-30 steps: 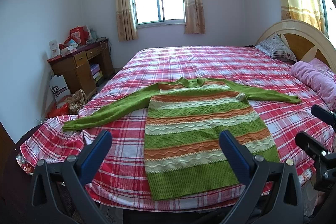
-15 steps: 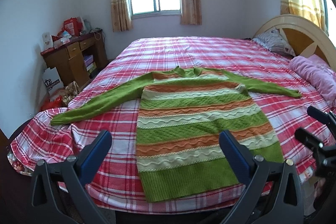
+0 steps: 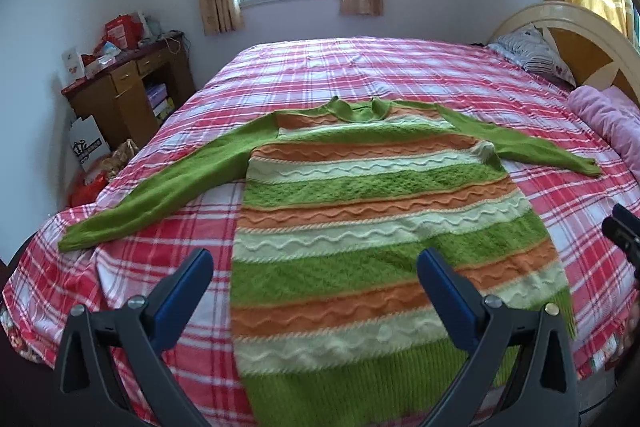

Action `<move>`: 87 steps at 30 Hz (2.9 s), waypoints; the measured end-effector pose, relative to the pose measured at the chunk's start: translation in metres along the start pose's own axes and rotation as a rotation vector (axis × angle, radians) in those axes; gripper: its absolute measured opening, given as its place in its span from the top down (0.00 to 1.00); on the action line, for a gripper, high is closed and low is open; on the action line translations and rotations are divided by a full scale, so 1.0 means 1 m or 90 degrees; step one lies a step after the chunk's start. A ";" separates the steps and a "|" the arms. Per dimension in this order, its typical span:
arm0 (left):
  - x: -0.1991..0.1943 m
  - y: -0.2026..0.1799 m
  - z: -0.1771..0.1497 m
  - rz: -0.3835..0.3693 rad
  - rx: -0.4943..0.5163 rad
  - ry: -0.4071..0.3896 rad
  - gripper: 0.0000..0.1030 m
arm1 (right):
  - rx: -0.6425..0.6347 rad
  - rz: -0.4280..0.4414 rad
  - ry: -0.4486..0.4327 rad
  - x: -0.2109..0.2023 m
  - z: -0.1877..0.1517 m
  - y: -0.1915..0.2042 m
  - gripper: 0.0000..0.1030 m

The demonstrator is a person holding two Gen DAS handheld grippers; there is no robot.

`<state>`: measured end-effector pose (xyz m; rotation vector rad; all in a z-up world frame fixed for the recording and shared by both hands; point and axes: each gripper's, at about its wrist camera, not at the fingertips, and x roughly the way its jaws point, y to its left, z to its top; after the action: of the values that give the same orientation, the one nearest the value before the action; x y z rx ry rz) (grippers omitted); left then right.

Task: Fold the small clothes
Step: 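Move the right tool to the sleeve cuff and close on it, then lift the sleeve with the right tool and lay it across the sweater body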

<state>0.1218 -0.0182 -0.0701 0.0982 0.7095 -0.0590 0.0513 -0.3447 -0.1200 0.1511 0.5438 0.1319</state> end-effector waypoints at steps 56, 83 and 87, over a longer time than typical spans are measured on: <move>0.167 0.000 0.033 0.096 -0.041 0.065 0.00 | 0.235 -0.216 0.120 0.131 0.088 -0.341 0.90; 0.126 0.038 0.026 0.045 -0.114 0.016 0.00 | 0.068 -0.078 -0.047 0.085 0.294 -0.163 0.91; 0.124 0.040 0.021 0.035 -0.115 0.017 0.00 | 0.021 -0.049 -0.054 0.092 0.313 -0.114 0.91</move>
<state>0.2324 0.0169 -0.1325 -0.0556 0.7359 0.0587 0.3030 -0.4754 0.0773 0.1672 0.4669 0.0418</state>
